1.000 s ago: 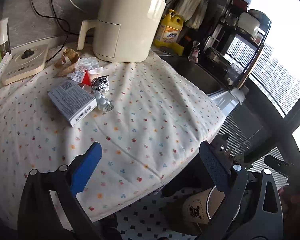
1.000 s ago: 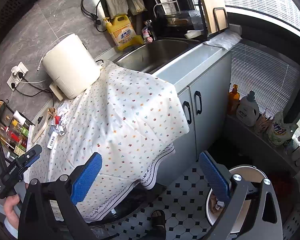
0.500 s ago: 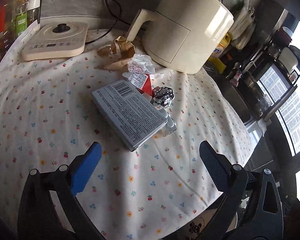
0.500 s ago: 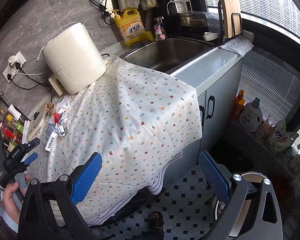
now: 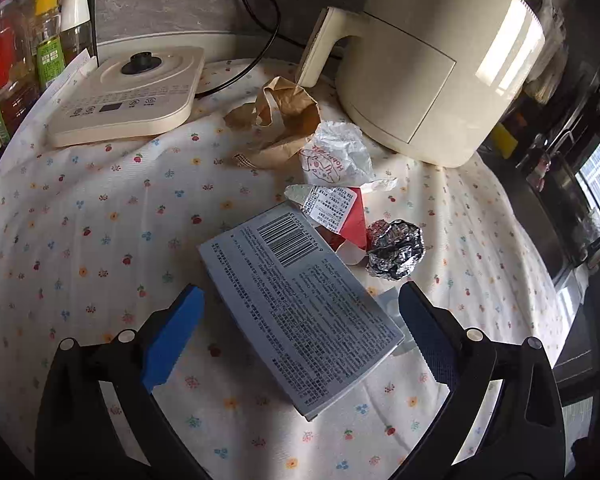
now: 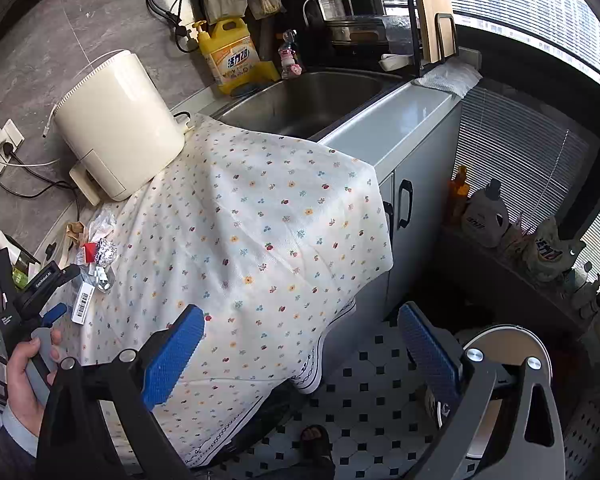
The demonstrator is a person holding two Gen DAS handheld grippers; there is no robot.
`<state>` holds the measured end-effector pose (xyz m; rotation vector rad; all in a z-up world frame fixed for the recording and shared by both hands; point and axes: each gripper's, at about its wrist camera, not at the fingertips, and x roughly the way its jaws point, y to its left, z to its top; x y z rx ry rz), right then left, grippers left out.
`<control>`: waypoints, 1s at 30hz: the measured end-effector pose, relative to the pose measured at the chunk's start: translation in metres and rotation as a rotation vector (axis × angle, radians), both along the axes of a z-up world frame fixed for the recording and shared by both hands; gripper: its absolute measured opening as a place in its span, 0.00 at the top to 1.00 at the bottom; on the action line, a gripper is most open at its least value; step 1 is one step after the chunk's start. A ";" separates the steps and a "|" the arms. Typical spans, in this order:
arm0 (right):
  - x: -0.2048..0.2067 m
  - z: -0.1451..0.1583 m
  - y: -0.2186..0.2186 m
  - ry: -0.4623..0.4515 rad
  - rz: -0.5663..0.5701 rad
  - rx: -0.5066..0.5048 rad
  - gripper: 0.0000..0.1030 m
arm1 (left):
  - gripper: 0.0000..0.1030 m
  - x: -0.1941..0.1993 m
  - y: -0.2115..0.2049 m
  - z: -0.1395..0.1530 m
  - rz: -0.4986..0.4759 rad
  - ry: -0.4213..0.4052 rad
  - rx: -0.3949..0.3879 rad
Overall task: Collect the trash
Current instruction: 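Grasp the grey printed box with left gripper while right gripper grasps white pill blister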
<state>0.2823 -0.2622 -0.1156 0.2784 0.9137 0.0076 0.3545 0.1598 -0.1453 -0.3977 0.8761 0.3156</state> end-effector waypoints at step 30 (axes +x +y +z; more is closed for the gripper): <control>0.097 -0.033 0.271 -0.015 0.612 -0.016 0.13 | 0.37 -0.112 0.089 0.005 -0.025 -0.078 -0.013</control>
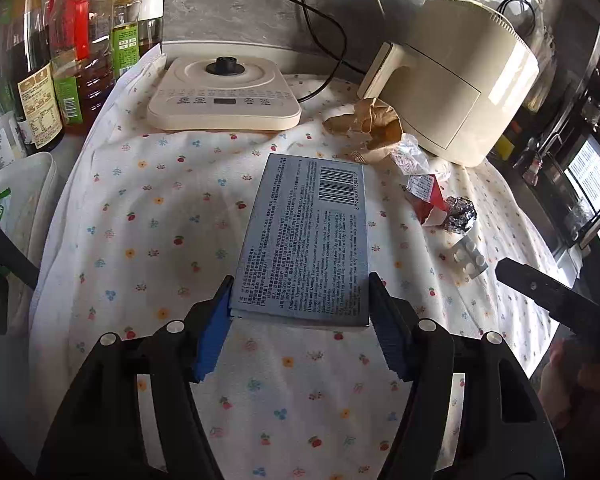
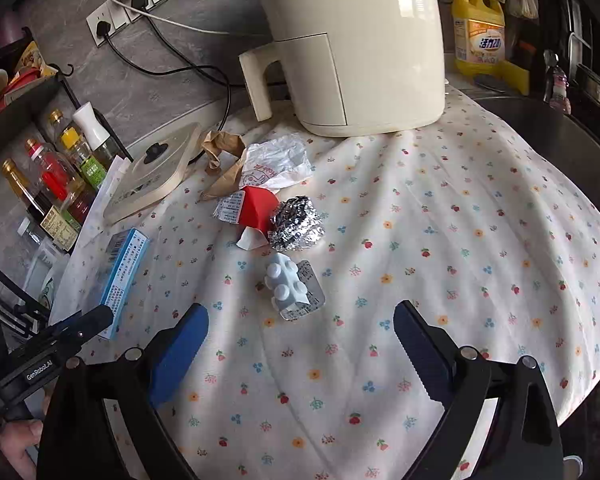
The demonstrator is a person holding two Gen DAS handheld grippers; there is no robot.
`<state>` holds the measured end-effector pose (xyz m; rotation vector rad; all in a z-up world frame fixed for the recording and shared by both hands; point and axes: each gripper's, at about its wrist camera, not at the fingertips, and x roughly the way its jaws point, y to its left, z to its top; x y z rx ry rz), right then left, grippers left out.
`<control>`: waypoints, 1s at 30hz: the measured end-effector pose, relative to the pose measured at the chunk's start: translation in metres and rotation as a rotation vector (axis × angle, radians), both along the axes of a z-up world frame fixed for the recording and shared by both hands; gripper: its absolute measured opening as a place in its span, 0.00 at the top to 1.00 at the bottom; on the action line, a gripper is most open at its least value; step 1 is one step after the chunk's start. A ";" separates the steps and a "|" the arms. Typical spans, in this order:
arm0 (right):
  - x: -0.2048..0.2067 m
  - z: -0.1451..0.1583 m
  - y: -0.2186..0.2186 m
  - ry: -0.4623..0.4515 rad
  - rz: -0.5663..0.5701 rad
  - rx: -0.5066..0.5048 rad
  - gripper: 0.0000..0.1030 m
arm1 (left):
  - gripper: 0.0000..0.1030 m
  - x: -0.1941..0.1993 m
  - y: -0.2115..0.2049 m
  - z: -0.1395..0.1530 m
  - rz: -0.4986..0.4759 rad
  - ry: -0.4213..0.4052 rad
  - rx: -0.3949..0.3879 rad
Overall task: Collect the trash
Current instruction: 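Grasp the grey printed box with left gripper while right gripper grasps white pill blister, then carry the grey box and blister pack down over the white bin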
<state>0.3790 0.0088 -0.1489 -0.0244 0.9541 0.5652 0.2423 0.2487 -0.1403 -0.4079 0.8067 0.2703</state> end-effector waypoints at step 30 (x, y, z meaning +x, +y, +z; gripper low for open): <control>-0.064 0.018 -0.064 -0.031 0.033 -0.059 0.78 | 0.37 -0.052 -0.066 0.026 -0.034 -0.054 0.029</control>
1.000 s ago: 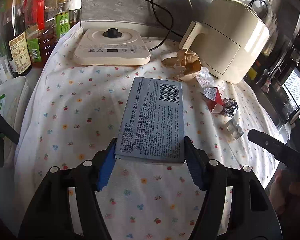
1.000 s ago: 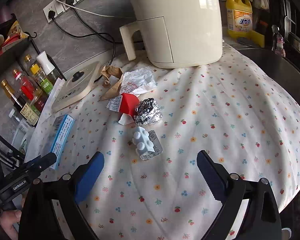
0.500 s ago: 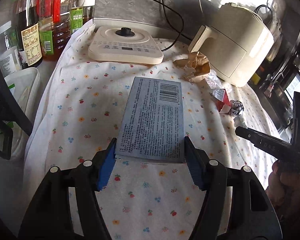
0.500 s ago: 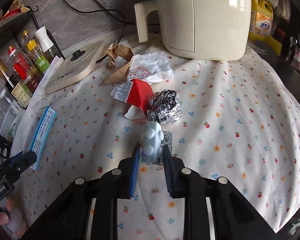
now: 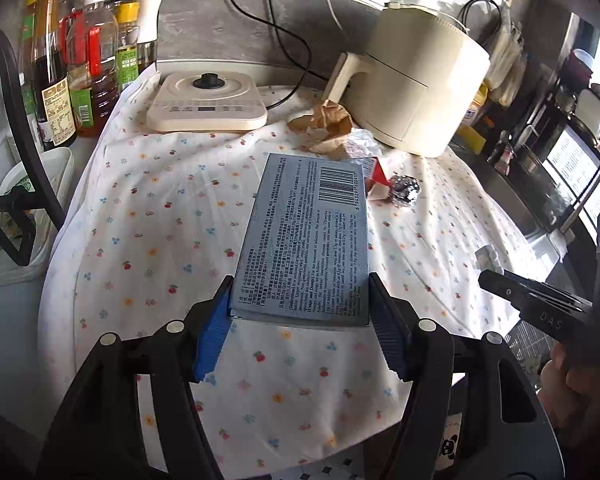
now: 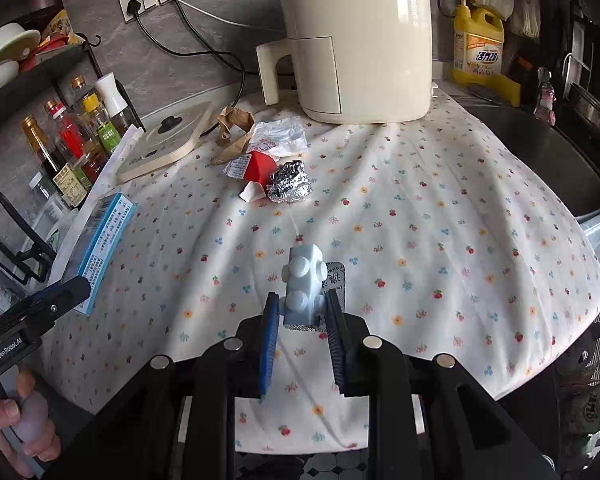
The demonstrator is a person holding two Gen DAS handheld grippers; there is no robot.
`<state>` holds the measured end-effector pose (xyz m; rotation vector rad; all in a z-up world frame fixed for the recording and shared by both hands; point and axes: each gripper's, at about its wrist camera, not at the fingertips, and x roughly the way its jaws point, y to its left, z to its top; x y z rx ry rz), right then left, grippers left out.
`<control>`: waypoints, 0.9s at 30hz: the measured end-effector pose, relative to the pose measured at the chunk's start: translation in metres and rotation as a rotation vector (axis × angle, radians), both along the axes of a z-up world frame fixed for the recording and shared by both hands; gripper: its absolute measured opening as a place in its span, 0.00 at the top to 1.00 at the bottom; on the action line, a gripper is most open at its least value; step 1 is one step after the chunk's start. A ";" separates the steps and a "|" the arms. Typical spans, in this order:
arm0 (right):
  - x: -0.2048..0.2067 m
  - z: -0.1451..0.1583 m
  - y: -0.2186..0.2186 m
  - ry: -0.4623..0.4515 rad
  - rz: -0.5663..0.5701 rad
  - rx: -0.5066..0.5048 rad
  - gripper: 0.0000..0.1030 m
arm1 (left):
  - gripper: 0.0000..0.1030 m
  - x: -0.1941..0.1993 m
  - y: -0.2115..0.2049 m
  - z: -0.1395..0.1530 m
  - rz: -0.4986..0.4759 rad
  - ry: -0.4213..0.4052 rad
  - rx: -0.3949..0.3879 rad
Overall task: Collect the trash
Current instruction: 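Carry the grey box and blister pack down over the white bin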
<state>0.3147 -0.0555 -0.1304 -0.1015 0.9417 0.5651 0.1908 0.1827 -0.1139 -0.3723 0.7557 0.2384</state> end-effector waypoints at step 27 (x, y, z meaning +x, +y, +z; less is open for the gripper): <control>-0.104 -0.001 -0.341 0.027 -0.481 -0.011 0.77 | 0.37 -0.009 -0.255 0.002 -0.365 0.002 -0.030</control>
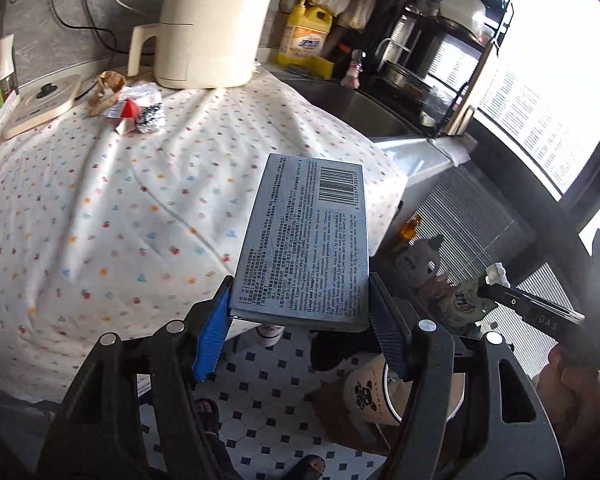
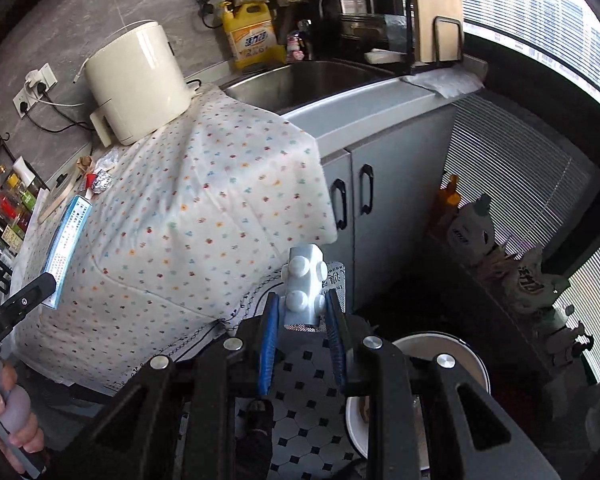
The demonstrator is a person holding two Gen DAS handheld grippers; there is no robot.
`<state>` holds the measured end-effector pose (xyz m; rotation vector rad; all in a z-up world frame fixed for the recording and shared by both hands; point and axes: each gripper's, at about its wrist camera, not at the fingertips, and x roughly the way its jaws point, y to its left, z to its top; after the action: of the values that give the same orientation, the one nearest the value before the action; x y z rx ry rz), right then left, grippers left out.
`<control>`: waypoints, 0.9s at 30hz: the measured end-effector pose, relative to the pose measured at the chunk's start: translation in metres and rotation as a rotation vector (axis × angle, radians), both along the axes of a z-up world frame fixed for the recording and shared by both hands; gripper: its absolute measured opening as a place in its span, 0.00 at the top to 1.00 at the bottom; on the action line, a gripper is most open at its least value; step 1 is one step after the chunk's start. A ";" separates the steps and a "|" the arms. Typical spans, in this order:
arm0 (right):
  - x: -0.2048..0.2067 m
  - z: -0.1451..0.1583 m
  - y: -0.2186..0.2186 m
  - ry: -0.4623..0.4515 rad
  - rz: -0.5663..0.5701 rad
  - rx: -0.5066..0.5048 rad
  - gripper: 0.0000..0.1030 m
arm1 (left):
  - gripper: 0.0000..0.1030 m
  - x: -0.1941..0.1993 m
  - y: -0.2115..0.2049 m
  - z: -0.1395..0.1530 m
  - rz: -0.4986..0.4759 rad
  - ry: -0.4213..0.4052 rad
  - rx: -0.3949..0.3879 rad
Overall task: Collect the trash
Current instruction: 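Carry the grey box and blister pack down over the white bin, then open both grippers to drop the box and blister into the bin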
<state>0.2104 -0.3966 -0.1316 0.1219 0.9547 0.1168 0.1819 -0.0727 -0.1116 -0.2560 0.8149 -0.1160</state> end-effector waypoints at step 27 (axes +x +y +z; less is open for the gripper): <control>-0.150 -0.036 -0.213 0.012 -0.506 0.068 0.26 | 0.37 0.006 -0.264 -0.049 -0.585 0.134 0.069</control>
<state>0.0606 -0.6095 -0.1672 0.4221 0.9069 -0.3190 0.1880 -0.3370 -0.1604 0.0478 1.0073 -0.6228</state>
